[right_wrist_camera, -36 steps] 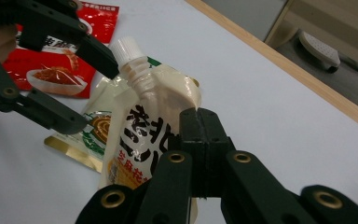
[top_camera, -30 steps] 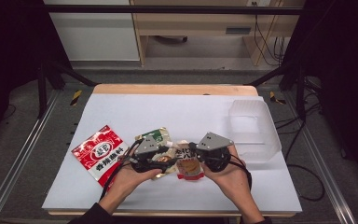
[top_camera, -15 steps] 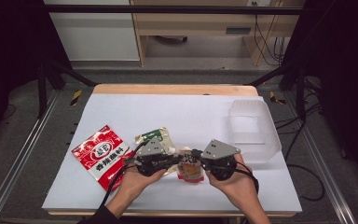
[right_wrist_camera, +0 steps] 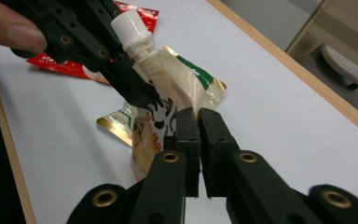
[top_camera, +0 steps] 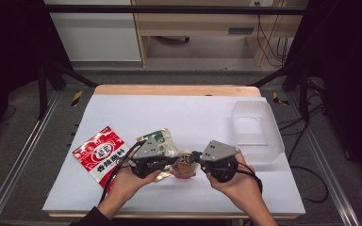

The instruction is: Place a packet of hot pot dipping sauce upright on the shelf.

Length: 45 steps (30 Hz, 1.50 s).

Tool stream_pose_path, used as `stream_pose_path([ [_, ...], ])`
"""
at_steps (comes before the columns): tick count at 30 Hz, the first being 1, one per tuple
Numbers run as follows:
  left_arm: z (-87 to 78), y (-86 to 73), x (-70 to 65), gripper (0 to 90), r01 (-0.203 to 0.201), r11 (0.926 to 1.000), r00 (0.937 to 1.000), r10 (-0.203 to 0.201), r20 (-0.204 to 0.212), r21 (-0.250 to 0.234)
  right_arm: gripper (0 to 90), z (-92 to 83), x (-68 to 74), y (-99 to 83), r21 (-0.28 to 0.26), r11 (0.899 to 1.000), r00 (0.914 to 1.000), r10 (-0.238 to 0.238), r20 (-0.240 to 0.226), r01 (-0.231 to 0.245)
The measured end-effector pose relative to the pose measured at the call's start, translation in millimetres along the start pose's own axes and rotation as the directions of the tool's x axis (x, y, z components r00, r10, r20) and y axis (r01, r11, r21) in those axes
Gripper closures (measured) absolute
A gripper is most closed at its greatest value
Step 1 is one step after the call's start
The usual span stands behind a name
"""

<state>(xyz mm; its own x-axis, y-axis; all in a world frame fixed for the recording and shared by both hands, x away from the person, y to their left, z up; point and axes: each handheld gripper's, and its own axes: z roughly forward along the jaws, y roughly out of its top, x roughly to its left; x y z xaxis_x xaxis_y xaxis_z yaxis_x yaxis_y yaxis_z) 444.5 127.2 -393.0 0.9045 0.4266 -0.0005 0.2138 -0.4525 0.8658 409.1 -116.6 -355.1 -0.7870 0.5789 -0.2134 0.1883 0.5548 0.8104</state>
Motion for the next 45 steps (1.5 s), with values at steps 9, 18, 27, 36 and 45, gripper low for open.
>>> stream_pose_path([
  [9, -9.1, 4.1, 2.7, 90.0, -0.030, 0.9992, 0.9996, 0.029, 0.005, 0.027, 55.0, 6.8, -4.2, 18.8, 0.134, 0.980, 0.9891, -0.140, -0.046, 0.145],
  [18, -12.3, 11.2, 2.2, 90.0, -0.068, 0.9959, 0.9975, 0.067, 0.021, 0.059, 43.1, 15.7, -8.7, 47.1, 0.213, 0.929, 0.9514, -0.283, -0.120, 0.304],
  [27, -12.7, 12.2, 1.5, 90.0, -0.080, 0.9943, 0.9964, 0.078, 0.034, 0.070, 58.4, 30.9, -5.0, 55.8, 0.282, 0.890, 0.9253, -0.299, -0.233, 0.359],
  [36, -9.9, 12.0, 1.1, 90.0, -0.072, 0.9944, 0.9966, 0.068, 0.046, 0.077, 82.1, 36.7, -5.1, 58.4, 0.381, 0.841, 0.9165, -0.296, -0.269, 0.383],
  [45, -9.5, 7.8, 2.2, 80.8, -0.036, 0.9987, 0.9988, 0.035, 0.033, 0.037, 88.7, 32.8, -8.4, 61.8, 0.390, 0.849, 0.9202, -0.246, -0.305, 0.356],
])
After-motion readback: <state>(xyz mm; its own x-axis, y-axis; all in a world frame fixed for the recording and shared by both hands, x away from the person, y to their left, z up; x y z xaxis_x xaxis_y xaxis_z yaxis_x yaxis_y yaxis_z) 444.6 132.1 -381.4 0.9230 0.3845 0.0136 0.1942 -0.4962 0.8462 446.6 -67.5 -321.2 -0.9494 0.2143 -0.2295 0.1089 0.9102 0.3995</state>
